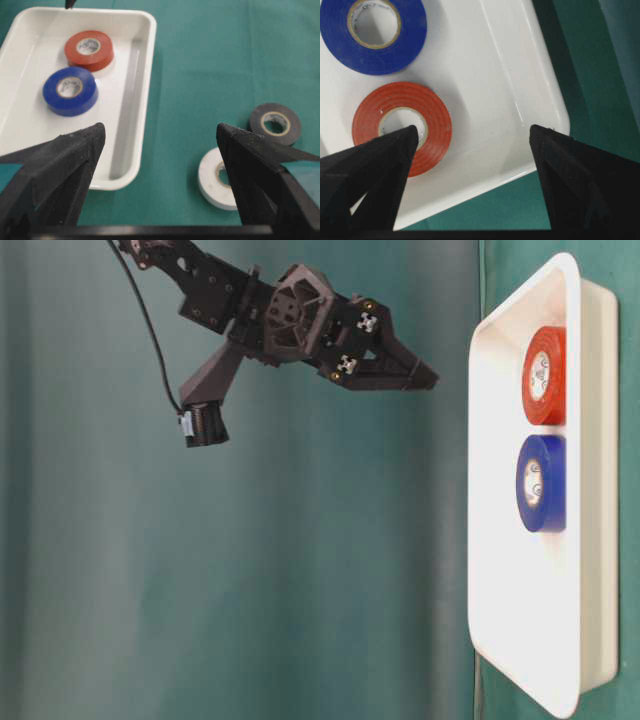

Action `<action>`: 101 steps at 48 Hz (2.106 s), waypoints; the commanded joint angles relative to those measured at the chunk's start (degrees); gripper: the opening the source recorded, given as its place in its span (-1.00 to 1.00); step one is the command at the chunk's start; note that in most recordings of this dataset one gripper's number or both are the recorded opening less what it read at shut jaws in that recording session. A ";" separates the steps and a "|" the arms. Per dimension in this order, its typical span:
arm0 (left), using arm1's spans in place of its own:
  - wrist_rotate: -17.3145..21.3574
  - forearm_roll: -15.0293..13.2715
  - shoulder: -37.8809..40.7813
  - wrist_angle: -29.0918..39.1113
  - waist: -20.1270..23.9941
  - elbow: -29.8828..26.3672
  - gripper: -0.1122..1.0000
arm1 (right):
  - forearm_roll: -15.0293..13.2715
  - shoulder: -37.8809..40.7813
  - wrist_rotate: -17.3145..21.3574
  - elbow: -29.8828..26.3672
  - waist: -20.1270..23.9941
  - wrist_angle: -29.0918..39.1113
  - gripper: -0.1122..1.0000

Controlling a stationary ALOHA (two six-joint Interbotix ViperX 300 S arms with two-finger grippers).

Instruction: Pick up the tape from a random location and place it into the white case.

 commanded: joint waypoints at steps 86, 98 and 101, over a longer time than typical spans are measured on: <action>0.00 -0.09 -0.44 0.62 0.09 -0.70 0.89 | 3.16 -33.31 0.79 15.21 22.85 -10.02 0.71; 0.00 -0.09 -0.53 0.62 0.09 -0.70 0.89 | 3.60 -44.03 0.79 22.41 22.85 -11.78 0.71; 0.00 -0.09 -0.53 0.62 0.09 -0.70 0.89 | 3.69 -46.23 0.79 24.35 22.85 -12.22 0.71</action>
